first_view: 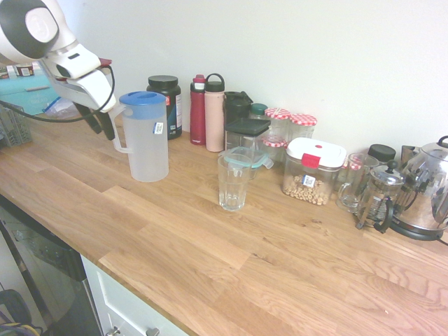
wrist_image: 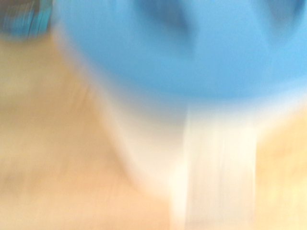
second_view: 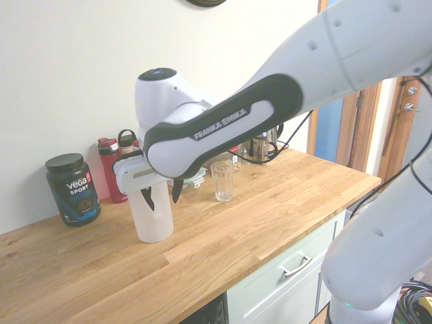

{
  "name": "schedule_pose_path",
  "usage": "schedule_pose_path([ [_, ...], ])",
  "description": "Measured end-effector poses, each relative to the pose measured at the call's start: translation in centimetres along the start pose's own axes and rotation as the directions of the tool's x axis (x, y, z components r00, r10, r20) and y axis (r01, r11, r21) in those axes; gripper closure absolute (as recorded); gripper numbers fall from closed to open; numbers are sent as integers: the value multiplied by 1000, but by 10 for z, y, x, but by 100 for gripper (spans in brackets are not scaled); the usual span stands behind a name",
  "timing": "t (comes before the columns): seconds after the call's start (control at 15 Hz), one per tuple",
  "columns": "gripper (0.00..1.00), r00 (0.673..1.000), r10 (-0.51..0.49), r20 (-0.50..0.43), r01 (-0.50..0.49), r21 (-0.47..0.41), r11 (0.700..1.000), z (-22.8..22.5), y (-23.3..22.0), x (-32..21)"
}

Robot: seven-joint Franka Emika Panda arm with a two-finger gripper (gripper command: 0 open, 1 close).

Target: Pour me some water

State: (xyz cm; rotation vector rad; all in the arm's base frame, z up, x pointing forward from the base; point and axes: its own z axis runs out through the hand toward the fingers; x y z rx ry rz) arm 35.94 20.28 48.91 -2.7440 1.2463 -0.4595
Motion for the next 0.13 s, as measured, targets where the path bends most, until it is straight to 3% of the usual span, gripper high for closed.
schedule_pose_path([
  [0.13,0,994,-56,95,62,-59,996,-34,33,-3],
])
